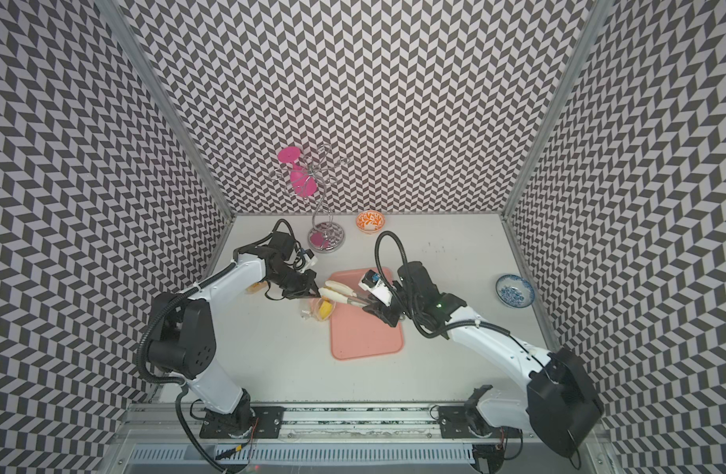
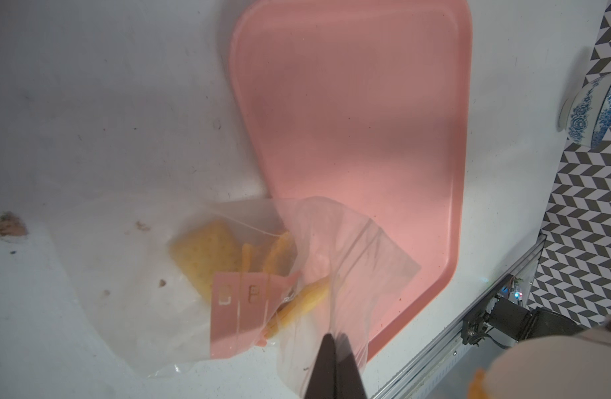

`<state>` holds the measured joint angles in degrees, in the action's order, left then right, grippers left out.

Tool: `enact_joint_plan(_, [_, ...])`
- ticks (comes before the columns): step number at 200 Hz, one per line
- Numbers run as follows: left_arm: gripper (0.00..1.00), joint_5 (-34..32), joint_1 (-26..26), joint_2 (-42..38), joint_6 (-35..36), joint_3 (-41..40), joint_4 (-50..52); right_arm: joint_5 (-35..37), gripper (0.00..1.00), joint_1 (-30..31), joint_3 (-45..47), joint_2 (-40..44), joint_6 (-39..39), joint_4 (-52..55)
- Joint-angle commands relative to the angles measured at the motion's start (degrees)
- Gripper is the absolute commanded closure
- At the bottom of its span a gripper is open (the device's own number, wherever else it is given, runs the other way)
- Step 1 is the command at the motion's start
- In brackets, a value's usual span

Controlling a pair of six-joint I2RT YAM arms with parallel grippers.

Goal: Put the cookies into a resealable bag to prevent moisture
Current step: Place the cookie in the ziploc bag.

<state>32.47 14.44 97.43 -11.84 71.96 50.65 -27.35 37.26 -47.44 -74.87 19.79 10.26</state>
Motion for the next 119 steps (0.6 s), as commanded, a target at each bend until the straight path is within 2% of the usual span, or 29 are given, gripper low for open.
enact_joint_plan(1, [1.00, 0.23, -1.02, -0.53, 0.85, 1.39, 1.04, -2.98, 0.63, 0.62, -1.76, -2.16, -1.84, -7.58])
enact_joint_plan(50, [1.00, 0.23, -1.78, -0.86, 1.28, 1.17, 1.46, -2.18, 0.59, 0.63, -1.73, -5.71, -2.74, -10.90])
enact_joint_plan(89, [1.00, 0.32, -2.26, -0.84, 1.50, 1.18, 1.64, -1.44, 0.54, 0.64, -1.29, -6.55, -2.42, -11.30])
enact_joint_plan(119, [1.00, 0.14, -2.57, -0.76, 1.62, 1.38, 1.83, -0.25, 0.54, 0.54, -1.51, -5.21, -2.15, -10.26])
